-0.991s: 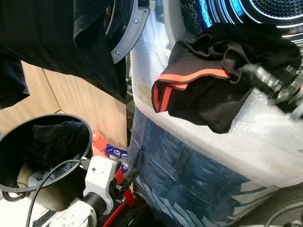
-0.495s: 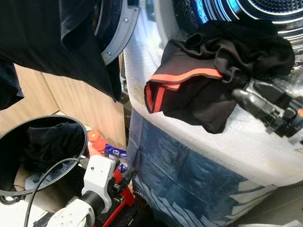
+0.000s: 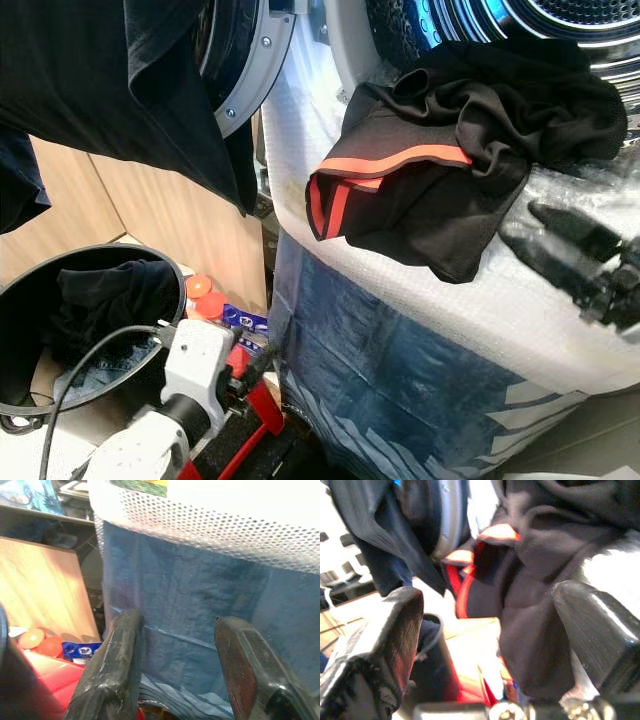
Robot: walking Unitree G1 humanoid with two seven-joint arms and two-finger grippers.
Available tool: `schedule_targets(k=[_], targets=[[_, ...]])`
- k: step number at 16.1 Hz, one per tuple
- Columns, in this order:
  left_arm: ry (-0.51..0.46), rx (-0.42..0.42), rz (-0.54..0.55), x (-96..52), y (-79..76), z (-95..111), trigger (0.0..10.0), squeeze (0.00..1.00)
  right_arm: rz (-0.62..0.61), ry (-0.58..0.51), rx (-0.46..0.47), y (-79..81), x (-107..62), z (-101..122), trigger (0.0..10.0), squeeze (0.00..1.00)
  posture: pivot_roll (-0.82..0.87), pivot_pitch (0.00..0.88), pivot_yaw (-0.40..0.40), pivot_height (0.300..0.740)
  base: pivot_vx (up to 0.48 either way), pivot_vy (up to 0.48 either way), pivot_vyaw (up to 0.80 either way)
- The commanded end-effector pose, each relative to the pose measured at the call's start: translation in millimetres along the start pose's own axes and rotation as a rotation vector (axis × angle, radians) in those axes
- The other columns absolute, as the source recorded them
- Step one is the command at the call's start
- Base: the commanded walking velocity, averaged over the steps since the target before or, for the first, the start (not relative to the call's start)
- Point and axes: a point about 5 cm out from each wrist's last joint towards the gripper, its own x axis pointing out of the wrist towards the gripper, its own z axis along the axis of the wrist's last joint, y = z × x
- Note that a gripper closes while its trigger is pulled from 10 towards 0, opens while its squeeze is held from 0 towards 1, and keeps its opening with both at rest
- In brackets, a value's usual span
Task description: Clothes washing
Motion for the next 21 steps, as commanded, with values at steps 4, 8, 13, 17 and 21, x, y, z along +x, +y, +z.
schedule_targets(k=[4, 8, 13, 17, 21], targets=[[-0.019, 0.007, -0.013, 4.7, 1.8, 2.3, 10.0, 0.0, 0.081, -0.076, -0.002, 10.1, 2.3, 1.4, 10.0, 0.0, 0.02, 0.11, -0.084, 0.74, 0.0, 0.0, 0.0], [-0.028, 0.041, 0.011, 9.2, 11.6, 0.9, 10.0, 0.0, 0.132, 0.085, 0.003, 21.7, 15.8, -33.8, 10.0, 0.0, 0.03, 0.081, -0.076, 0.74, 0.0, 0.0, 0.0], [-0.03, 0.103, 0.055, 18.9, 30.3, -4.6, 10.0, 0.0, 0.054, 0.245, -0.052, 13.7, 34.0, -73.2, 10.0, 0.0, 0.04, 0.034, -0.054, 0.74, 0.0, 0.0, 0.0], [-0.025, 0.164, 0.057, 27.8, 40.3, -7.8, 10.0, 0.0, 0.08, 0.248, -0.077, 15.3, 49.6, -103.6, 10.0, 0.0, 0.04, 0.0, -0.038, 0.74, 0.0, 0.0, 0.0], [-0.049, 0.23, 0.061, 32.1, 49.7, -5.7, 10.0, 0.0, 0.09, 0.232, -0.055, 27.0, 67.6, -121.5, 10.0, 0.0, 0.05, 0.0, -0.036, 0.74, 0.0, 0.0, 0.0]])
